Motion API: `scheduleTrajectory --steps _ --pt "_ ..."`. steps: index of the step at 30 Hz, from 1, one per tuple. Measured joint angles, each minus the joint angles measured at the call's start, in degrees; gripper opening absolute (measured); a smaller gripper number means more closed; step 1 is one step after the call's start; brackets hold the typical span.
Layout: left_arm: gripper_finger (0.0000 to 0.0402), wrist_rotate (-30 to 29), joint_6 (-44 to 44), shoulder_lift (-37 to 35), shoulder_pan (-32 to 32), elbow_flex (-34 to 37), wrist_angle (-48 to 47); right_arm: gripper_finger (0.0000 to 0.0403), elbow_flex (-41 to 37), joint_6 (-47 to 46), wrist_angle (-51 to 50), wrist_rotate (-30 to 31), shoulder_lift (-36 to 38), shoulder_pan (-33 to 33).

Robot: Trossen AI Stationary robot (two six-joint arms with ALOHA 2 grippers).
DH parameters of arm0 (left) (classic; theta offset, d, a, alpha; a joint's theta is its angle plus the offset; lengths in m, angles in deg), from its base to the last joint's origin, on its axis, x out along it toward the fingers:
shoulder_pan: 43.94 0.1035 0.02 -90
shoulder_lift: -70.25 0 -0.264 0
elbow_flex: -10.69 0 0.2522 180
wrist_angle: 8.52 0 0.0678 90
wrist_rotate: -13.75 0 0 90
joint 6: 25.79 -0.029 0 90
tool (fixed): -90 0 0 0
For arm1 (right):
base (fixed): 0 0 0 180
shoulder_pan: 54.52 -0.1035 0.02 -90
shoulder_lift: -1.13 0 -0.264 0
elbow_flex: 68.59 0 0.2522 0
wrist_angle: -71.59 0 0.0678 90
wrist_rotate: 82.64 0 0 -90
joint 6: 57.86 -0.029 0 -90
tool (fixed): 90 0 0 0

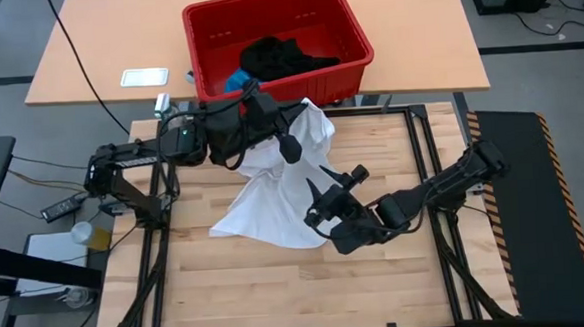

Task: Fold laundry
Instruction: Fold the white polo shirt

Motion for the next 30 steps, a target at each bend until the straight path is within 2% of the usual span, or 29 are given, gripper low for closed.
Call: scheduleTrajectory --steps 4,8,12,15,22,26,30 --pt "0.0004 0.00 -0.16 0.00 -0.62 0.00 0.05 0.0210 -0.02 -4.04 -3.64 -0.15 -0.84 1.76" --pt "0.0004 0.00 -1.40 -0.02 -1.27 0.00 -0.11 0.0209 -0.13 -13.45 -13.09 -0.06 -0.93 2.85" --pt "0.0004 0.00 -1.57 -0.17 -1.49 0.02 -0.40 0.0196 -0.11 -26.10 -24.06 -4.69 -0.48 3.16" --pt "0.0004 0.00 -1.36 -0.20 -1.47 0.02 -0.62 0.0166 -0.13 -33.28 -29.65 -7.30 -0.17 3.16" --pt "0.0005 0.02 2.73 -0.22 -1.49 0.02 -2.43 0.0021 -0.13 -33.39 -31.36 -10.95 0.24 3.73" --pt "0.0015 0.02 2.94 -0.22 -1.49 0.02 -4.26 0.0014 -0.13 -32.77 -31.32 -16.38 2.99 4.48" --pt "0.0037 0.12 3.96 -0.24 -1.49 0.02 -6.57 0.0007 -0.13 -28.20 -31.30 -22.66 8.52 4.88"
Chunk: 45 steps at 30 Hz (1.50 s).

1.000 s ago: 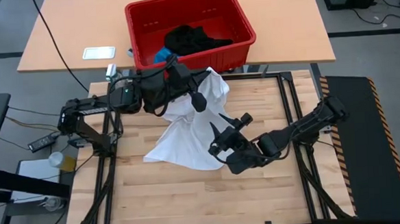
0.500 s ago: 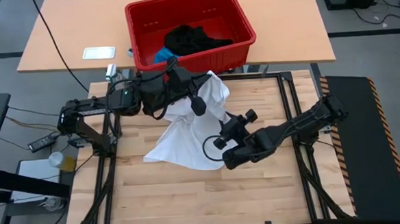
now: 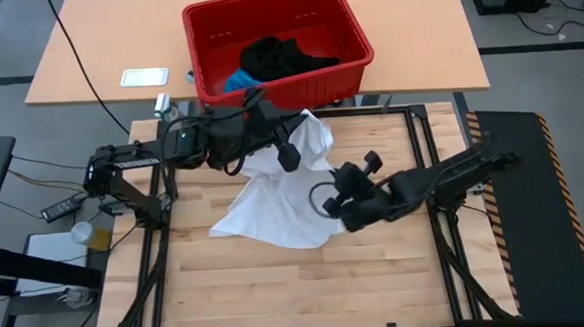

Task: Fold laundry
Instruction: Fold the white polo shirt

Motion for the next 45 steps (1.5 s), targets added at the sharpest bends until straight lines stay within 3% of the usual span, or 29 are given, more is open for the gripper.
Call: scheduleTrajectory --steps 7,13,16,20,25,28,30,37,45 --pt "0.0151 1.89 0.63 -0.74 0.07 0.02 -6.02 0.0007 0.00 -1.22 -0.52 -19.19 9.13 5.08" --pt "0.0225 4.20 2.59 -2.70 -2.61 -0.07 -18.29 0.0007 0.00 -11.14 -0.95 -23.16 14.95 8.73" --pt "0.0229 8.34 7.22 -2.45 -5.77 0.77 -23.85 0.0007 0.00 -12.95 -0.92 -23.46 17.05 10.63" --pt "0.0220 10.27 12.01 -2.25 -12.89 7.43 -21.91 0.0007 0.00 -15.45 -0.90 -23.06 19.02 13.06" --pt "0.0202 10.41 13.58 -2.03 -20.47 21.88 -5.37 0.0007 0.00 -17.68 -0.83 -21.66 19.87 15.75" --pt "0.0194 10.15 16.44 -0.22 -22.24 29.68 5.83 0.0007 0.00 -17.19 -0.83 -21.50 19.48 16.74" --pt "0.0193 9.87 19.45 1.96 -22.56 32.56 8.48 0.0007 0.00 -17.73 -0.82 -21.22 19.16 16.96" --pt "0.0193 9.24 23.24 9.47 -22.45 33.55 -2.99 0.0007 0.00 -16.53 -0.26 -21.73 17.59 16.92" --pt "0.0192 13.83 20.95 13.80 -18.75 33.46 -3.67 0.0007 0.00 -15.05 3.16 -21.91 17.17 15.66"
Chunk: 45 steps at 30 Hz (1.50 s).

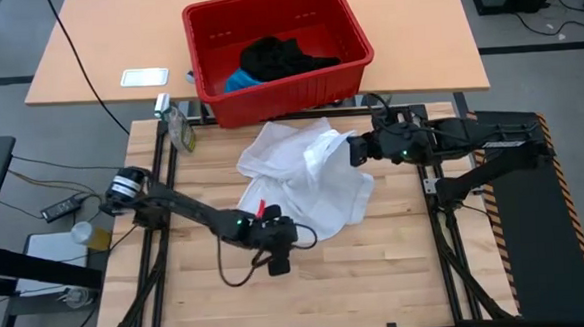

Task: Fold laundry
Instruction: Fold the white polo shirt

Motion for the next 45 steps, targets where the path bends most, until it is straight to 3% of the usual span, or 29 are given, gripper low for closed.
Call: scheduleTrajectory --steps 11,22,25,30,33,37,42,45 --pt "0.0192 4.36 -8.98 5.29 2.76 -0.02 4.48 0.0008 0.00 -0.47 1.42 0.39 -0.74 -0.77" --pt "0.0190 5.53 -10.12 9.58 4.42 0.00 7.12 0.0008 0.00 -1.54 1.69 -0.47 -0.72 -0.90" --pt "0.0157 5.36 -10.18 10.09 4.84 -0.08 7.60 0.0008 0.00 -1.56 1.63 -0.92 -0.72 -1.07" --pt "0.0023 6.09 -8.77 10.30 5.01 -0.23 5.49 0.0008 0.00 -1.55 1.60 -0.90 -0.72 -1.77" --pt "0.0011 7.25 -5.89 9.70 4.99 -0.27 4.25 0.0008 0.00 -1.50 1.27 -0.89 -0.72 -2.15" --pt "0.0005 11.80 -2.54 4.39 4.41 0.28 0.76 0.0008 0.01 -0.94 1.07 -2.86 0.34 -2.21" --pt "0.0002 16.34 -1.10 -12.42 2.35 -0.02 0.04 0.0008 2.40 0.58 -2.25 -7.36 2.59 -2.21" --pt "0.0002 15.99 -1.60 -23.08 1.57 0.04 0.37 0.0008 4.04 3.40 -1.28 -11.59 4.20 -2.19"
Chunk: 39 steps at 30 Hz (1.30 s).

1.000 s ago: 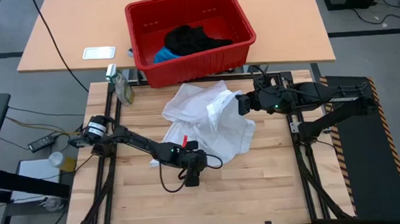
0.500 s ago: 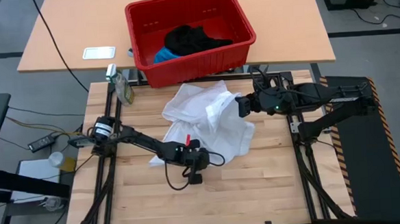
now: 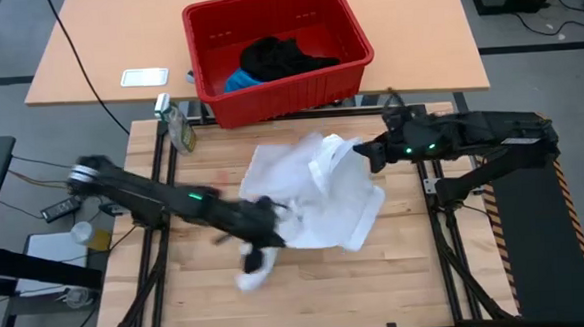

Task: Fold laundry
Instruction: Fold the white polo shirt

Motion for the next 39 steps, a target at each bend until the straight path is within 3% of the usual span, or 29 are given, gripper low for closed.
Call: scheduleTrajectory --steps 3,6,11,18,21,31,39 --pt "0.0001 -4.95 0.08 -9.41 0.11 -0.07 4.13 0.0008 0.77 4.37 7.26 -5.20 1.27 0.11" --pt "0.0001 -11.24 0.07 -16.11 0.59 -0.07 13.99 0.0008 0.77 9.20 19.59 -11.28 2.66 0.17" --pt "0.0001 -16.76 -6.88 -21.64 1.29 -3.76 20.20 0.0008 0.90 14.96 35.25 -12.72 4.53 0.62" --pt "0.0000 -18.79 -16.88 -19.56 5.82 -15.61 24.39 0.0008 0.88 18.55 46.83 -11.85 4.09 3.86" --pt "0.0000 -18.78 -17.06 -18.98 8.23 -21.21 20.11 0.0007 0.86 13.40 44.25 -10.32 4.04 7.05" --pt "0.0000 -17.98 -17.56 -13.14 15.58 -37.10 6.53 0.0007 0.84 20.84 52.29 -11.21 3.54 13.62" --pt "0.0000 -17.81 -17.35 -8.13 28.78 -42.78 0.54 0.0006 0.83 23.86 49.22 -13.06 2.11 25.62"
